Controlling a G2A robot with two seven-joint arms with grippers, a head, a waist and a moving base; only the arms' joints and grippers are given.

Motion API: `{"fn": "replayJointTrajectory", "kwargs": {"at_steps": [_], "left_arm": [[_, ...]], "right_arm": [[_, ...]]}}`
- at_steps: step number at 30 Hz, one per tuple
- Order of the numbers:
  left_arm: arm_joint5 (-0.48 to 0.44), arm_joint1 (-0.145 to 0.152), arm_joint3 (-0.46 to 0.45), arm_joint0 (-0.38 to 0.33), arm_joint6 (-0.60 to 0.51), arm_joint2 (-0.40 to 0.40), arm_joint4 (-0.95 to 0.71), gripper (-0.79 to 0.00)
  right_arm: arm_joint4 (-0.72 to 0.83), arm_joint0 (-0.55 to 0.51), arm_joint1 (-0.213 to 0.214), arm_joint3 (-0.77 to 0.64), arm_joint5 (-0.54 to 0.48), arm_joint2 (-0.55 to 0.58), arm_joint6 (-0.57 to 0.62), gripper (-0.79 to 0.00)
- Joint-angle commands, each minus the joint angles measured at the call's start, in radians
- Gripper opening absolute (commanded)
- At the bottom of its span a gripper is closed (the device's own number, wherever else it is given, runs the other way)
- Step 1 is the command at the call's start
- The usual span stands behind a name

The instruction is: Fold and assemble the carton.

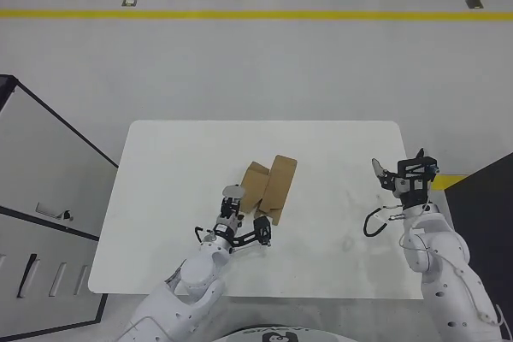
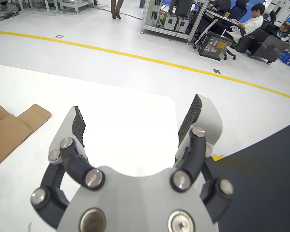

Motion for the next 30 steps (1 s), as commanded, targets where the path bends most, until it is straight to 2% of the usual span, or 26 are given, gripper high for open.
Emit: {"fn": "replayJointTrajectory", "kwargs": {"at_steps": [1,6,20,26,27,30], "left_arm": [[0.0,0.0,0.0,0.0,0.004,0.0,-0.002,0.0],[0.014,-0.005,0.039,-0.009,0.047,0.011,-0.012,0.0],[0.048,-0.037,0.164,-0.083,0.047,0.063,-0.019,-0.006],[0.054,-0.045,0.189,-0.093,0.048,0.065,-0.028,-0.182],[0.055,-0.046,0.191,-0.094,0.048,0.065,-0.03,-0.311],[0.057,-0.049,0.197,-0.098,0.05,0.066,-0.031,-0.406]], "right_arm": [[0.0,0.0,0.0,0.0,0.0,0.0,0.0,0.0],[0.0,0.0,0.0,0.0,0.0,0.0,0.0,0.0],[0.0,0.0,0.0,0.0,0.0,0.0,0.0,0.0],[0.0,0.0,0.0,0.0,0.0,0.0,0.0,0.0],[0.0,0.0,0.0,0.0,0.0,0.0,0.0,0.0],[0.0,0.0,0.0,0.0,0.0,0.0,0.0,0.0]]}}
